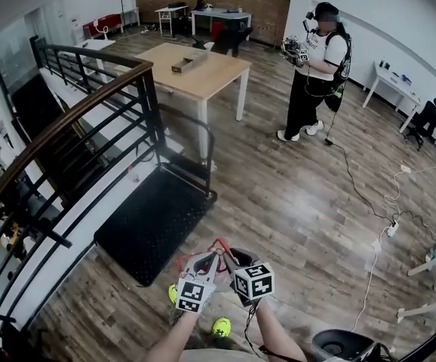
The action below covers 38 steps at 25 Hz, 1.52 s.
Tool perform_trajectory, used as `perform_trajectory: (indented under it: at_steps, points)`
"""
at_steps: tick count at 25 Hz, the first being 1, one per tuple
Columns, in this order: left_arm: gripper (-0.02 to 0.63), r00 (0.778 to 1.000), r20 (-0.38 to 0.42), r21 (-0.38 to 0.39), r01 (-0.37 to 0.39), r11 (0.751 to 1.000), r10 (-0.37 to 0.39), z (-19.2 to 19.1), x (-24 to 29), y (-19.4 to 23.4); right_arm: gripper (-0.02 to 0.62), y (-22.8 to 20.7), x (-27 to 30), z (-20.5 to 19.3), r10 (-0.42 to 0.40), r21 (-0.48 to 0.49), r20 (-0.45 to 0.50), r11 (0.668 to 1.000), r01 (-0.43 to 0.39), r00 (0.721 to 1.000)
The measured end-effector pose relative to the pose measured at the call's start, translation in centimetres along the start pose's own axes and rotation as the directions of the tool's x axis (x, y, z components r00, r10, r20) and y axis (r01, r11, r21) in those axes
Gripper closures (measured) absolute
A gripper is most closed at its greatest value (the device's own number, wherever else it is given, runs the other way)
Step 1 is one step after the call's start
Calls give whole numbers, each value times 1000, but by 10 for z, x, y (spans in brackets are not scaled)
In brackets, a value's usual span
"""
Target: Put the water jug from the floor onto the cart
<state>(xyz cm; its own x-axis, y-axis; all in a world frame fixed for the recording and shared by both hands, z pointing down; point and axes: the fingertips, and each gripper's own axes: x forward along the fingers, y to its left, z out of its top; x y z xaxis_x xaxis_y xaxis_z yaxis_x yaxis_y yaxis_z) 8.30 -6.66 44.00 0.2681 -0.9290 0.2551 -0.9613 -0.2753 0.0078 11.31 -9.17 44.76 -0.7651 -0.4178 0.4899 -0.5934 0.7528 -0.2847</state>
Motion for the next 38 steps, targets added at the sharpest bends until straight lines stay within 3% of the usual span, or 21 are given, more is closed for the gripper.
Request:
perform_trajectory:
  at_steps: [6, 20, 25, 30, 38]
  points:
    - [595, 999, -8, -29, 30, 999, -31, 2, 15, 39, 521, -1, 36, 13, -23, 26, -12, 999, 23, 1000]
    - [595, 996, -14, -51, 87, 995, -87, 17, 68, 173, 520, -1, 157, 85, -76, 69, -14, 995, 77, 997]
    - [595, 998, -14, -51, 66, 996, -67, 29, 69, 235, 520, 21, 209, 122, -48, 40, -16, 998, 49, 999]
    - [595, 996, -9, -39, 85, 996, -86, 23, 91, 264, 520, 14, 242, 133, -59, 33, 1, 998, 59, 998]
    - [595, 1000, -22, -38, 16, 999, -16, 19, 123, 319, 518, 1, 301, 150, 8, 81, 1, 997, -8, 1000]
